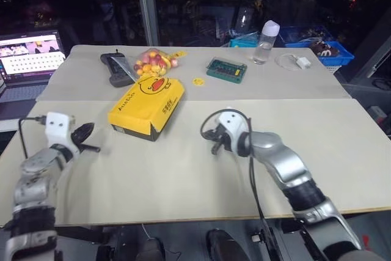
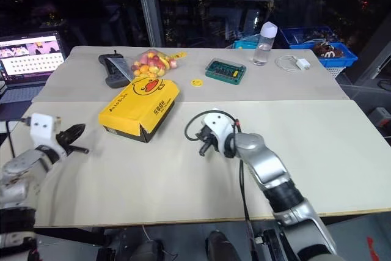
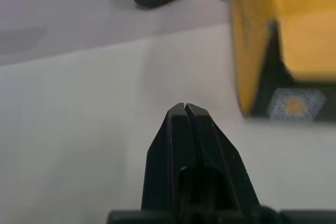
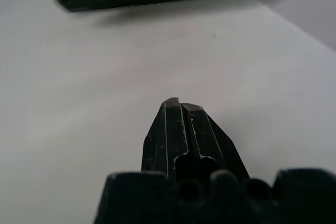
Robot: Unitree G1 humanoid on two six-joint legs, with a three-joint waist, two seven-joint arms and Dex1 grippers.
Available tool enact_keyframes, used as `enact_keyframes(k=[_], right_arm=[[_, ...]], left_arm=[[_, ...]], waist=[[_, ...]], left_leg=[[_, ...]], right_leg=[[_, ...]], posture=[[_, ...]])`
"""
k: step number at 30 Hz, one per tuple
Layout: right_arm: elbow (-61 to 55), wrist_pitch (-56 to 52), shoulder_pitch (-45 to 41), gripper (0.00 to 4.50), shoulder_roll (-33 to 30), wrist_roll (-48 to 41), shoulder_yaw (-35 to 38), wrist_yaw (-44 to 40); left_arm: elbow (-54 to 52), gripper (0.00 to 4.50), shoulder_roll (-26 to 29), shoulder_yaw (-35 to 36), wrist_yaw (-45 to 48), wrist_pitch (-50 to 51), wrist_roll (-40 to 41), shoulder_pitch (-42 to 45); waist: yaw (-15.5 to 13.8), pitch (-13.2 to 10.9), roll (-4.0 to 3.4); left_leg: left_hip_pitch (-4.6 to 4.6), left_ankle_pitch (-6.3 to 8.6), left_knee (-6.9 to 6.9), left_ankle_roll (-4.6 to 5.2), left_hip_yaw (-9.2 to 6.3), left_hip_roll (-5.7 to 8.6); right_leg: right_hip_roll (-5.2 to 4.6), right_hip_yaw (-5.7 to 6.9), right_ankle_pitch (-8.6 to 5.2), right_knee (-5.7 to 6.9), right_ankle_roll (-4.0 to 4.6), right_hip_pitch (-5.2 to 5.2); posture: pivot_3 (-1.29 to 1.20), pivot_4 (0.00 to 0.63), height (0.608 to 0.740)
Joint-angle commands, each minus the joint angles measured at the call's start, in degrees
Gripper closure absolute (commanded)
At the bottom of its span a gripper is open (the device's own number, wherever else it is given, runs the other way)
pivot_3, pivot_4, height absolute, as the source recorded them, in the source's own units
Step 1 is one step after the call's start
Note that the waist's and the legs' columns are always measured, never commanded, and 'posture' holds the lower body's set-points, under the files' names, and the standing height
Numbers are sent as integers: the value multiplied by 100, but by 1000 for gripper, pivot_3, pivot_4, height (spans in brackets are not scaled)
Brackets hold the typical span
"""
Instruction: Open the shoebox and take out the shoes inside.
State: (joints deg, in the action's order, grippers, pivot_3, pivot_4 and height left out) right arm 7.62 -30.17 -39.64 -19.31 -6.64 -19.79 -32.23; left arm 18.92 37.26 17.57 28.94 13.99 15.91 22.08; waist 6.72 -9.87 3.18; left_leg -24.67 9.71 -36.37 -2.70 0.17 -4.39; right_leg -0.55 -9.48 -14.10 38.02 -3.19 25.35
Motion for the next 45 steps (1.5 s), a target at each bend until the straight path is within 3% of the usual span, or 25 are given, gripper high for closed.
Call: enact_keyframes(k=[1, 9, 14, 19, 24, 34, 39, 45], right_arm=[[1208, 856, -563, 4500, 325, 414, 23, 173], [3357, 2046, -1779, 4500, 1469, 954, -102, 157], [3554, 2247, -2143, 4500, 1940, 990, 13, 41], [3578, 2288, -2230, 4500, 1854, 1063, 203, -1], [2333, 1817, -1546, 4500, 1340, 1059, 241, -415], [-3133, -1488, 1396, 4500, -126, 497, 376, -1021], [-3985, -2431, 1751, 4500, -269, 353, 588, -733], [-3715, -2401, 1740, 4500, -315, 501, 701, -282]], left_arm=[[391, 4485, -124, -254, -11, -348, -229, 482], [1876, 4485, -561, -912, 364, -1010, -670, 1631], [1551, 4485, -906, -1219, 960, -1138, -592, 1708], [1288, 4485, -1122, -1361, 1175, -1042, -621, 1704], [-225, 4485, -1375, -1718, 1427, -347, -407, 1149], [-2965, 4485, -1232, -1785, 1304, 1180, -51, -317], [-4103, 4485, -1142, -1608, 1105, 2045, 354, -813], [-4575, 4485, -1145, -1563, 881, 2520, 542, -912]], waist=[[-16, 0, 0], [-27, -1, -1], [-48, -1, -3], [-112, -2, -4], [-196, -4, -7], [-269, -5, -12], [-260, -5, -12], [-265, -5, -12]], left_leg=[[-8, 0, 0, 0, -5, 0], [-34, -2, 1, -2, -38, 0], [-56, -2, -9, -2, -63, 0], [-59, -3, -19, -2, -77, 0], [-71, -3, -39, -3, -84, 2], [-90, -3, -42, -3, -91, 2], [-66, -12, -55, -8, -89, 3], [-12, -14, -57, -7, -89, 4]], right_leg=[[0, 7, 13, -1, 22, 5], [0, 45, 26, 10, 42, 23], [-2, 69, 26, 11, 43, 25], [-2, 83, 27, 26, 45, 25], [-3, 86, 26, 34, 43, 23], [-1, 87, 9, 73, 49, 61], [3, 84, -14, 86, 19, 55], [3, 83, -12, 81, 24, -4]], posture=[[0, 150, 697], [0, 150, 697], [0, 150, 697], [0, 150, 697], [0, 150, 697], [0, 150, 697], [0, 150, 697], [0, 150, 697]])
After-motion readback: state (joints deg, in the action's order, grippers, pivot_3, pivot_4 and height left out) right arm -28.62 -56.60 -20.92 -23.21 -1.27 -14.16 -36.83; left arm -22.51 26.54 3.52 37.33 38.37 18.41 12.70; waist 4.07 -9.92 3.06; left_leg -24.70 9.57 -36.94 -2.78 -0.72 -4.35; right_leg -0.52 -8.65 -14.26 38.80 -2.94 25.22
